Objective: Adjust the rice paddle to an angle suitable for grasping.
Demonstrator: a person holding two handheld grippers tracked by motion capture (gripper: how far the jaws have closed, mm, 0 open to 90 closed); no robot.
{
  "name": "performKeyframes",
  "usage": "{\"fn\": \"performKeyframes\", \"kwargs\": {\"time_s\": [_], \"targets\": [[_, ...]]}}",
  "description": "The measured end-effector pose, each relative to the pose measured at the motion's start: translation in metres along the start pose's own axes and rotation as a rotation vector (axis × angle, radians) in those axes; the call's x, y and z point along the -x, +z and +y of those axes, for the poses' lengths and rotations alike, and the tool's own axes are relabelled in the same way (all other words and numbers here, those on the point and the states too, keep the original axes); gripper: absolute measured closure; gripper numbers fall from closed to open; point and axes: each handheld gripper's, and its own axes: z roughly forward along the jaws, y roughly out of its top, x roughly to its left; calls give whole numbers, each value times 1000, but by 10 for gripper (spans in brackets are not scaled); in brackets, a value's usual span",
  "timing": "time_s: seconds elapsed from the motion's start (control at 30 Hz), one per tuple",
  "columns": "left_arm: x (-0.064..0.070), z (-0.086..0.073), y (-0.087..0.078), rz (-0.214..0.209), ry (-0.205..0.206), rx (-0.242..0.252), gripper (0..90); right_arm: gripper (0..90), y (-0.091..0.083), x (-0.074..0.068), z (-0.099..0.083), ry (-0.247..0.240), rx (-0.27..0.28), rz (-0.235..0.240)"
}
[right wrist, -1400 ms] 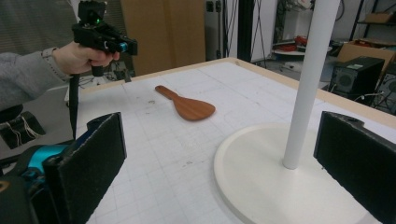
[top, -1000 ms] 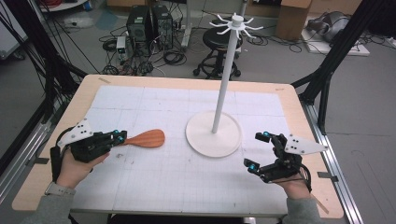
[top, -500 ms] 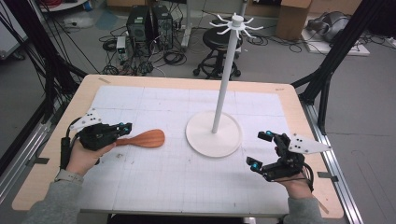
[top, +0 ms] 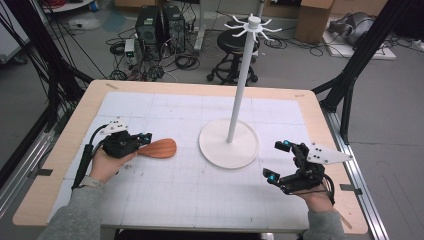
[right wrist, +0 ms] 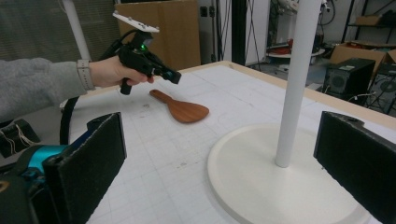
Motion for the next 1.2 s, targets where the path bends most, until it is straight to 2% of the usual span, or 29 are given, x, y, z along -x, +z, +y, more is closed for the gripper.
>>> {"fn": "performKeyframes", "kwargs": {"time_s": [0.1,0.27,0.37,0.6,0.7,0.8,0.83,1.0,1.2], "targets": [[-7,-5,9,18,-15,-36,895,8,0,0,0,-2,-3,0],[-19,-7,12,63,-51,-54,896,8,1,0,-1,2,-4,5],[-20,-6,16,71,-48,-77,896,8,2,1,-1,-3,-3,2],[-18,-2,35,93,-9,-136,895,8,3,0,-2,-5,-5,6],[-20,-5,42,101,-25,-157,896,8,2,0,-2,0,-5,7],[-27,-10,46,111,-94,-172,896,8,1,1,-2,2,-2,6],[-28,-10,46,110,-102,-174,896,8,1,0,-3,4,-3,7],[-28,-10,50,112,-87,-203,896,8,1,1,-3,0,-6,9],[-25,-9,51,114,-50,-226,897,8,1,0,-4,4,-10,8]]}}
